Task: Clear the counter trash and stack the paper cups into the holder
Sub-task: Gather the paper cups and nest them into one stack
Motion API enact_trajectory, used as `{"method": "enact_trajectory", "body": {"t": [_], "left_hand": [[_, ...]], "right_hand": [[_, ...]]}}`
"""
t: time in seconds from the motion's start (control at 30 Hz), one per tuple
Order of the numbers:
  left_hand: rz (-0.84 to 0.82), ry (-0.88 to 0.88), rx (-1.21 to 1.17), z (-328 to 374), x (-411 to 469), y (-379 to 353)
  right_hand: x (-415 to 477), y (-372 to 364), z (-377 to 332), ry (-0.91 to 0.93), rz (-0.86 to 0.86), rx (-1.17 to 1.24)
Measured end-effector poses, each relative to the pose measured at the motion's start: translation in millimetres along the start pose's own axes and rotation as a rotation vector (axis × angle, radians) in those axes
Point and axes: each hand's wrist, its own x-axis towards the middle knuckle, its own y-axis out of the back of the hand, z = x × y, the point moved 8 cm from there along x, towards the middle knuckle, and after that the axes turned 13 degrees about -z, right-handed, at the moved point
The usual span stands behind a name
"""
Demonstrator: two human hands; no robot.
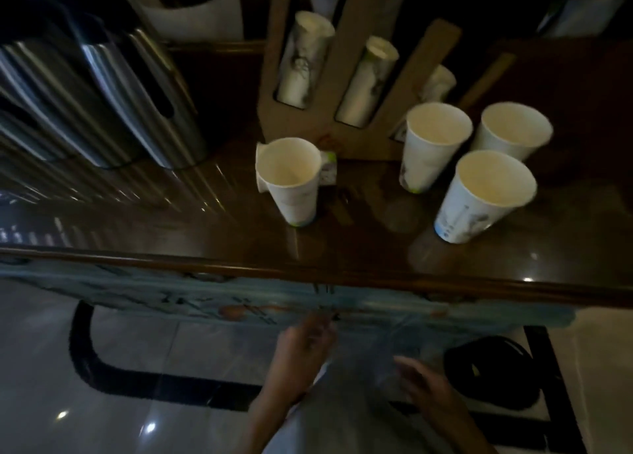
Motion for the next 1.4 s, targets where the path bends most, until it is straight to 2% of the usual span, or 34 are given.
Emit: {"method": "enact_trajectory", "body": {"t": [0.13,0.23,0.33,0.5,0.63,0.7,0.83,0.9,1.0,1.2,1.3,1.4], "left_hand": [[0.428,-0.323,-0.087,75,-13,87],[0.651,-0.465,-0.062,114,-17,131],[0.698,-0.477,-0.051,133,5,152],[0.631,-0.469,-0.066,149,36,153],[0.632,-0.503,-0.083,135,27,166],[0.630,-0.505,-0.095,122,17,176],[0.717,-0.498,-0.117,91,-5,196],[0.777,-0.503,-0.108,82,-13,206],[0.828,-0.443,-0.118,77,-15,215],[0.687,-0.494,-0.240,94,19,198],[0.589,-0.550,-0.259,120,41,176],[0.495,-0.620,-0.283,148,62,150]], "right_hand": [[-6,-6,-112,0.277,-0.009,0.067],[-27,5,-195,0.493,0.026,0.036],[-38,21,-258,0.642,0.077,-0.035],[-15,46,-320,0.716,0.191,-0.178],[19,41,-372,0.757,0.312,-0.449],[43,18,-397,0.761,0.282,-0.617],[95,-51,-413,0.719,0.094,-0.936],[114,-70,-410,0.710,0.101,-1.052],[118,-56,-414,0.732,0.239,-0.928],[46,38,-433,0.874,0.261,-0.221],[-22,72,-449,1.062,0.311,-0.141],[-61,75,-456,1.141,0.259,-0.237]]}}
